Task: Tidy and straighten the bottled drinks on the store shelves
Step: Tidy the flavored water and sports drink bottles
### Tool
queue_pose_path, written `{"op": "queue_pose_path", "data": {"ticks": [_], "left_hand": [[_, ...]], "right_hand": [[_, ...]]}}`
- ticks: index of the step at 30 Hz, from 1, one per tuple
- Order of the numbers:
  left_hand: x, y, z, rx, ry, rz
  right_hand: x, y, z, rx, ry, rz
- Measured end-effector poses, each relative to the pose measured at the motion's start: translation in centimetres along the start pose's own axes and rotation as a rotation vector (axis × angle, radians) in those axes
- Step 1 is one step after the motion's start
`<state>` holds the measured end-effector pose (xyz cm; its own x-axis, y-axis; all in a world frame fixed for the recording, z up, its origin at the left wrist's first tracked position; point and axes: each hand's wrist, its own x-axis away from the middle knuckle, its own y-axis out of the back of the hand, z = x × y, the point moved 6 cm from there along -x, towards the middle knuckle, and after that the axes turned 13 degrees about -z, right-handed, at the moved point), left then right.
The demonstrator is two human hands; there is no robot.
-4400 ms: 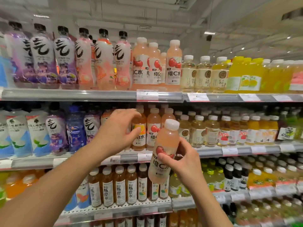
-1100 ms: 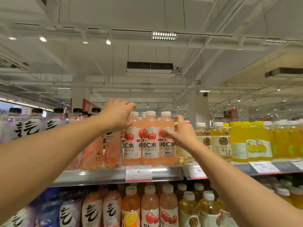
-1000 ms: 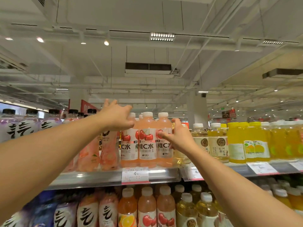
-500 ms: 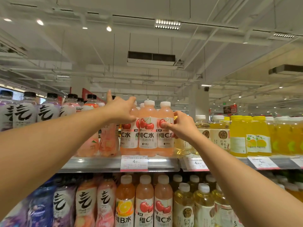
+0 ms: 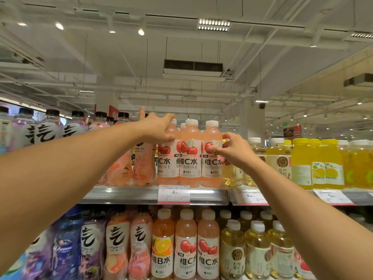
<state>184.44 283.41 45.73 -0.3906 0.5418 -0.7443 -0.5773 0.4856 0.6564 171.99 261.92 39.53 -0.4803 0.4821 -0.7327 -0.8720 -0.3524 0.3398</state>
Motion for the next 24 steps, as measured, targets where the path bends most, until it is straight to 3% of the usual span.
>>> {"op": "queue_pose_path", "data": {"ticks": [5,11,16,18,21,24], "left_hand": [[0.3,-1.2,-0.5,-0.026,0.03,-0.012],[2.3,0.3,-1.4,-0.134,-0.014,-0.185],[7.1,2.1,-3.4,-0.016,-0.094,-0.279],[9.7,2.0,-4.3,0.017,-0.119,-0.211],[14.0,1.4,-4.9,0.026,-0.097,0.008],[18.4,2.0,-5.3,0.059,-0.076,0.074]], "right_hand": [[0.7,-0.2,0.2,0.019,-0.007,-0.049],[1.9,0.8,0.0,-0.092,-0.06,-0.081],[5.6,1.6,0.8,0.038,0.128,-0.159],[8.1,1.4,1.8,0.001,0.162,-0.03],[12.9,-0.1,2.7,-0.068,0.129,0.404],[18.1,-1.4,3.1,-0.074,0.13,0.735]]}}
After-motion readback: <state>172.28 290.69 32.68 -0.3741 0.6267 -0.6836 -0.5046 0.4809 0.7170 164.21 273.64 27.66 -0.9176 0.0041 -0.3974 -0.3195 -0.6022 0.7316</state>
